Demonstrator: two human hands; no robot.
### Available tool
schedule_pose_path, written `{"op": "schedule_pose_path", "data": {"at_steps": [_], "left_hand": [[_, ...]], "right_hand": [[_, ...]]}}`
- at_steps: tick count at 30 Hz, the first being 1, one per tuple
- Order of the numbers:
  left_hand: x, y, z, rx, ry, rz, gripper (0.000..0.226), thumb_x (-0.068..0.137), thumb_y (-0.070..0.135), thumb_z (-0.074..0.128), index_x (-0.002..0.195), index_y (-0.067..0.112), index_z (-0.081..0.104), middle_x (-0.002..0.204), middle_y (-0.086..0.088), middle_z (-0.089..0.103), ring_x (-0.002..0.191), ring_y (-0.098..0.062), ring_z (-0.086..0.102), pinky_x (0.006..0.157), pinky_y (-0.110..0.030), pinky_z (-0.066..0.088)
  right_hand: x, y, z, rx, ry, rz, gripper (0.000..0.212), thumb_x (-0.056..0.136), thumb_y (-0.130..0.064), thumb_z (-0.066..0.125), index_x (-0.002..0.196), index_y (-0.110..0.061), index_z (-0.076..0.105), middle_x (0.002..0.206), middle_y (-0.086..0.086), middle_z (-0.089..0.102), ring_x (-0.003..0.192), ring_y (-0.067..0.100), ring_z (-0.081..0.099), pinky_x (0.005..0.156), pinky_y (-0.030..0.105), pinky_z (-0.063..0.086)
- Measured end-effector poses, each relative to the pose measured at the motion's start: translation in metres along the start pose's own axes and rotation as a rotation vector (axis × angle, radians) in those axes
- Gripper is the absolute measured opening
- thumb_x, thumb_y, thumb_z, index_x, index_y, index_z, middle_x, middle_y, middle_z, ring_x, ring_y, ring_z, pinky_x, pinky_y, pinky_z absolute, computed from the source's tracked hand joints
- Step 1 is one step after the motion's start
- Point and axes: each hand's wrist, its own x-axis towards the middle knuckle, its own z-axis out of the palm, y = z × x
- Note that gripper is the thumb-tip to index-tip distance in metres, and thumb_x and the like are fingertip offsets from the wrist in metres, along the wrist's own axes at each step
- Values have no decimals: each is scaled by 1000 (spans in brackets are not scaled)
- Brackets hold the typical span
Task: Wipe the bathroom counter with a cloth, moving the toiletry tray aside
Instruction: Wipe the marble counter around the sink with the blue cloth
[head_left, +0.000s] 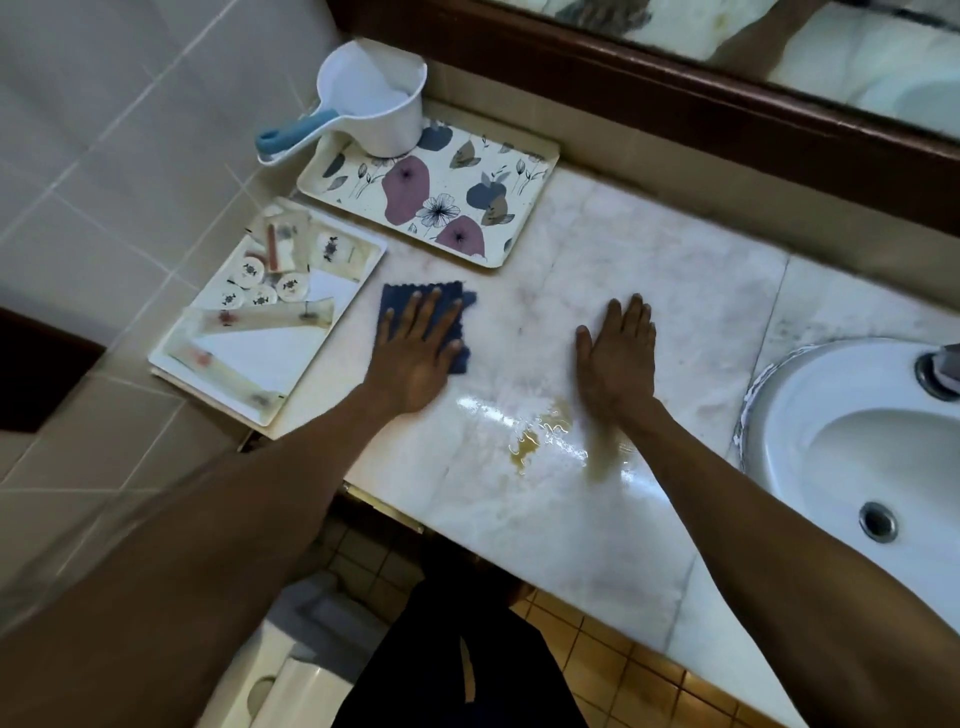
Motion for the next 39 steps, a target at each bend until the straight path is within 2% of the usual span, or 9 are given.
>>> {"op": "schedule_pose_path", "data": {"at_steps": [2,4,9,13,20,26,30,36,39], "left_hand": [[4,26,3,-30,29,-61,59,106,46,21,160,30,5,168,-2,5,155,-25,3,123,-51,4],[-21,26,10,11,36,84,58,107,44,25,160,29,9,168,-1,7,155,-23,3,123,-52,8],[-100,-62,4,82,-24,323,57,107,47,24,160,30,10,168,4,6,155,-18,2,124,-47,9],[-74,-81,3,55,19,254,56,107,46,25,160,31,13,168,3,9,155,-19,4,124,-48,9],[0,-46,2,-21,87,112,57,106,47,21,159,29,16,167,0,16,155,-22,13,122,-53,13],[-123,-73,7,29,55,290,58,106,47,30,159,28,16,168,0,12,155,-20,7,123,-50,13],[-104,-92,4,27,-1,406,58,106,49,28,159,31,15,168,2,10,155,-19,5,124,-49,11],[-40,-64,0,-26,19,105,58,105,48,25,159,32,14,168,2,12,155,-20,7,123,-49,4],[-68,-64,5,-30,24,148,58,106,47,23,160,30,12,168,1,9,155,-20,5,124,-49,4]], "right_hand": [[1,-16,-5,12,16,-63,60,103,-37,34,150,-1,28,162,23,14,151,37,12,123,44,11],[0,-39,-2,52,30,-143,56,103,-34,36,148,-1,33,161,22,20,150,36,17,123,43,14],[-15,-108,26,105,-21,-280,56,104,-32,35,150,-1,32,161,20,22,150,35,18,123,43,16],[-25,-133,52,74,-33,-211,63,104,-40,27,156,-6,18,165,14,8,153,28,4,125,44,4],[-31,-132,62,-1,40,-193,63,104,-44,23,157,-12,14,166,8,7,154,24,4,125,41,4],[-34,-136,58,-1,39,-174,64,103,-45,23,157,-11,17,166,9,10,153,25,7,125,44,8],[-34,-136,59,-16,43,-164,64,102,-46,23,157,-12,17,166,8,9,154,24,6,125,44,8],[-37,-136,58,-4,49,-164,63,103,-46,22,157,-14,15,167,6,8,154,23,4,125,42,7],[-38,-137,57,-2,54,-155,64,102,-47,22,157,-14,16,166,6,9,154,23,5,125,42,7]]}}
